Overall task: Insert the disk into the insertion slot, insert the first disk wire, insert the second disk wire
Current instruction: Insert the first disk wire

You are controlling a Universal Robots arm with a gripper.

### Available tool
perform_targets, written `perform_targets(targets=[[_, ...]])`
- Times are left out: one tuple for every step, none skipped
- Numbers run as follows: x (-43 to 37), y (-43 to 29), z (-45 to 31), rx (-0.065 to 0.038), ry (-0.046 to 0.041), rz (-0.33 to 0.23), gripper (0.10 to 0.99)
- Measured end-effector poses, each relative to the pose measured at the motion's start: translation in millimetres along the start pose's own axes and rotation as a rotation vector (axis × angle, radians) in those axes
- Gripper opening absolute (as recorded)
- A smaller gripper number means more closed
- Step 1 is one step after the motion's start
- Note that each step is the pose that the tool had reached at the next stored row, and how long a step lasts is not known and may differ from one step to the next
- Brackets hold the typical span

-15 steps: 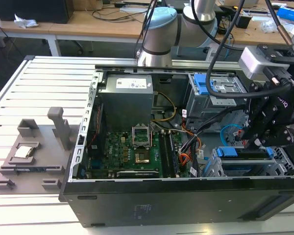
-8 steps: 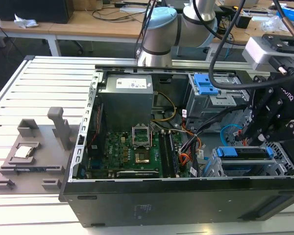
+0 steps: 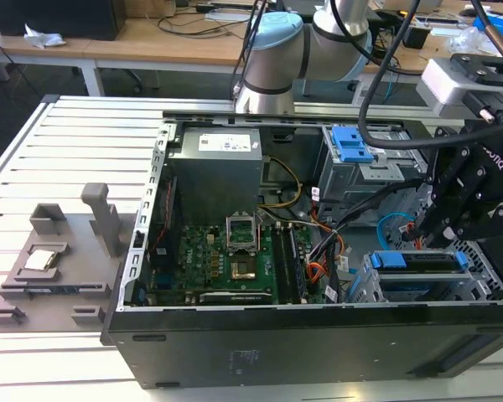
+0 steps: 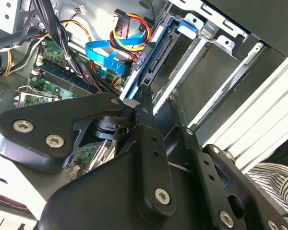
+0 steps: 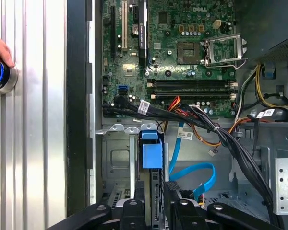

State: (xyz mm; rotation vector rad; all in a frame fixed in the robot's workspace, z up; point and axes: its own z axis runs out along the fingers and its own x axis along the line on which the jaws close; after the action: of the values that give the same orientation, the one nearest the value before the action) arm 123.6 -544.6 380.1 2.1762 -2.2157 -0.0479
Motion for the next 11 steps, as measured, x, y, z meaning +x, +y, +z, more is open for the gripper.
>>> perform_targets(targets=[[-1.3,-1.0,0.1,0.000,-0.0002,-0.001,0.302],[-3.7,-2.7,0.0,0.000,-0.0002,-0.001,0.302],[-6.1,-4.8,-0.1,0.000,-0.0001,-0.002,0.302],[-10.5,-8.7,-0.3,0.000,0.0000,-0.004,0.302],[-13.4,-12.9,-0.5,0.000,-0.0001,-0.005,0.302],[-15.9,-17.7,-0.7,-0.001,0.0001,-0.006,0.302],[-18.8,-23.4,-0.3,-0.003,0.0001,-0.006,0.302],[-22.8,-28.7,1.2,-0.005,0.0001,-0.006,0.302],[-24.8,-31.7,4.1,-0.007,-0.0001,-0.005,0.302],[-25.1,-32.5,6.0,-0.008,0.0000,-0.002,0.302],[-25.1,-32.6,7.4,-0.008,-0.0002,0.000,0.302]])
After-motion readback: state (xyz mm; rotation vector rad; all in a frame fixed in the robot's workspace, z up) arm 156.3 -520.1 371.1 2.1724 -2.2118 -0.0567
